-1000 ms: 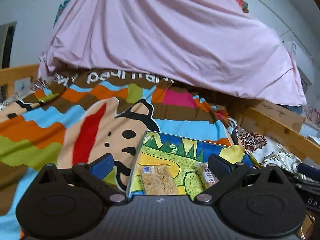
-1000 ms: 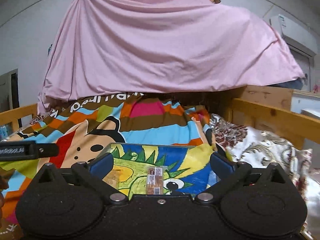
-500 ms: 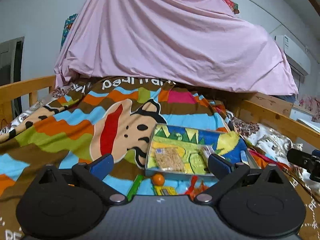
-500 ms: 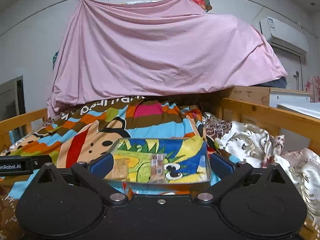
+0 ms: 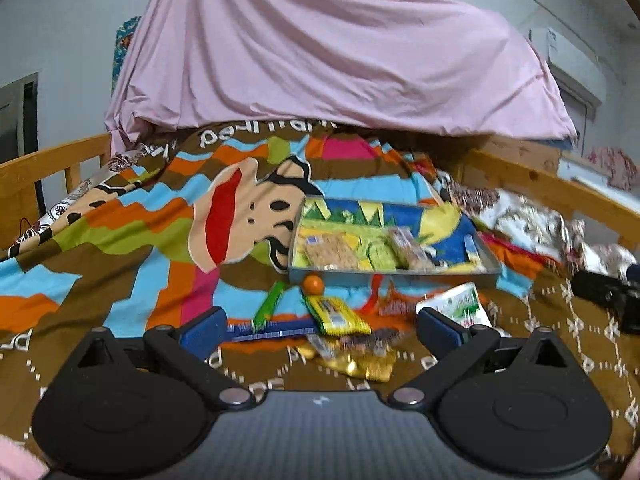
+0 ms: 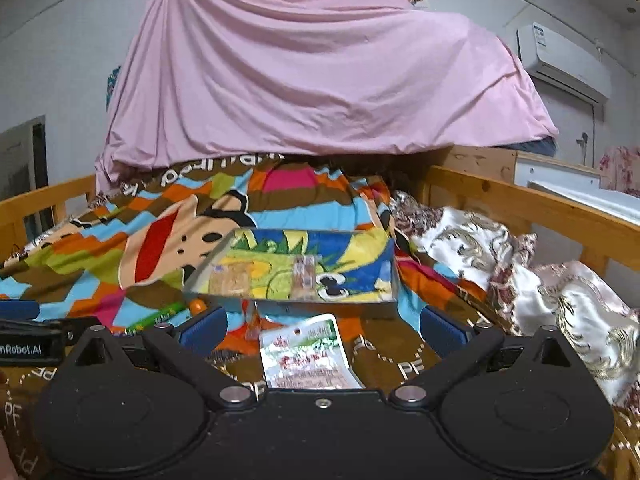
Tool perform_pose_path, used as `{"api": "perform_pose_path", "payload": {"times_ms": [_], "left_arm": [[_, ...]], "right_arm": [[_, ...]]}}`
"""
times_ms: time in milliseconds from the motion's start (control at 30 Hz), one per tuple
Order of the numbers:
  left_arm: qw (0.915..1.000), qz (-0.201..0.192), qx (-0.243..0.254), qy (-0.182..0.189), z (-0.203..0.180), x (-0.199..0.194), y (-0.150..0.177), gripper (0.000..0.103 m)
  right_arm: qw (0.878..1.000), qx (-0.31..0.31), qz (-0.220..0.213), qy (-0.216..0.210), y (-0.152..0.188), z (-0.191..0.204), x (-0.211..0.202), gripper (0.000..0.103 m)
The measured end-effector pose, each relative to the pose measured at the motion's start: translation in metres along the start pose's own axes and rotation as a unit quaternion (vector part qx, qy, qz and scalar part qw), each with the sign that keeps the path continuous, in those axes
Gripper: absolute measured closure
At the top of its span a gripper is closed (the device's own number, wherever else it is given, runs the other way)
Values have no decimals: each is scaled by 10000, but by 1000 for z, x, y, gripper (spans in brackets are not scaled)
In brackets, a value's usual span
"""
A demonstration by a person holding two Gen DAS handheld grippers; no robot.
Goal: Organize snacks
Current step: 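Lift both open tools up and back from the tin tray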
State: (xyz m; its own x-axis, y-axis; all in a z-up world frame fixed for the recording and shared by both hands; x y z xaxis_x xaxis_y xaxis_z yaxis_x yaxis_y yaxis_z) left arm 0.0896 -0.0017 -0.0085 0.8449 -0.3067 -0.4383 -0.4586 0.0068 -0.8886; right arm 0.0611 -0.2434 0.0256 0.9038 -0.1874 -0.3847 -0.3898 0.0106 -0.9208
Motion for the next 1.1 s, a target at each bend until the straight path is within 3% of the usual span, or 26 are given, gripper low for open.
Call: {"api": "perform_pose_path", "payload": {"times_ms": [333,567,833,1100], "left_arm": [[9996,245,63,-99,-7,-4,10,0],[9984,436,0,-363,-4,-2,12,0],[9980,558,-137,-258,1,1,11,0],[9930,1092,-448,2,11,18,15,0]], "right_arm": [[9996,-156,220,-4,10,4,-2,1],[9988,-235,429,28,15,7,5,1],[9966,-307,768,-30,19,9,17,1],[9909,-380,1261,-287,25,16,34,1]]}}
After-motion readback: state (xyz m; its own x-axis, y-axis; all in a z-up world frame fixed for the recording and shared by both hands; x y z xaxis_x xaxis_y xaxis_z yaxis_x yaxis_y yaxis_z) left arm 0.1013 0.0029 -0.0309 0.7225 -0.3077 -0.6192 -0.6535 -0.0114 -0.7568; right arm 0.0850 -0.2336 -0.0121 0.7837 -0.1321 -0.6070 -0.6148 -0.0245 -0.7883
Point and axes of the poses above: each gripper's, at about its wrist camera, not at the fingertips, and x roughly the way its jaws point, z to its left, y to its underside, the point moved 4 cm from there along x, roughly the way its jaws point, and after that the axes turned 11 degrees about y, right-handed, at the moved point
